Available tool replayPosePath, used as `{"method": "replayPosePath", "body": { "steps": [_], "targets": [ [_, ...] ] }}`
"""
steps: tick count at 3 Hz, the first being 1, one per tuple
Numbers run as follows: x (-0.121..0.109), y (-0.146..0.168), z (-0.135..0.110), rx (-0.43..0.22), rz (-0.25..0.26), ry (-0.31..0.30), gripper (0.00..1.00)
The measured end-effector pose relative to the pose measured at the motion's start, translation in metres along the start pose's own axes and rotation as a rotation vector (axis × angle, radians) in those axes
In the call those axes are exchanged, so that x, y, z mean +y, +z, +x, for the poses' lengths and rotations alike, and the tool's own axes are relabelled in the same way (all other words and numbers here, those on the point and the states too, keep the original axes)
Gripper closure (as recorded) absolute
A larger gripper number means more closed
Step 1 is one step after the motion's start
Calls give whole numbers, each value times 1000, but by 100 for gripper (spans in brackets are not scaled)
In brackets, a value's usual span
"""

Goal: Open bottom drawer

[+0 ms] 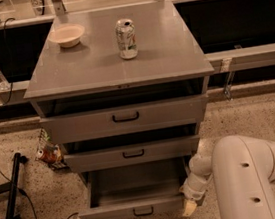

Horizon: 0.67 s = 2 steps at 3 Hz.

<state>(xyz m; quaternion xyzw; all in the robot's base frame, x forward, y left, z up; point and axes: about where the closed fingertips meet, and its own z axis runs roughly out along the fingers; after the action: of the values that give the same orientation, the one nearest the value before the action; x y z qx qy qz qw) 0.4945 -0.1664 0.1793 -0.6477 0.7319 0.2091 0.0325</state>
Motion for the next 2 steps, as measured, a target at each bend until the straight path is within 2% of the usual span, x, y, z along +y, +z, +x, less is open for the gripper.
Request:
{"method": "replayPosePath", "body": {
  "steps": [1,2],
  "targets": [
    [13,-6,3,7,-24,28,70],
    [18,-7,3,7,-36,38,100]
  ]
}}
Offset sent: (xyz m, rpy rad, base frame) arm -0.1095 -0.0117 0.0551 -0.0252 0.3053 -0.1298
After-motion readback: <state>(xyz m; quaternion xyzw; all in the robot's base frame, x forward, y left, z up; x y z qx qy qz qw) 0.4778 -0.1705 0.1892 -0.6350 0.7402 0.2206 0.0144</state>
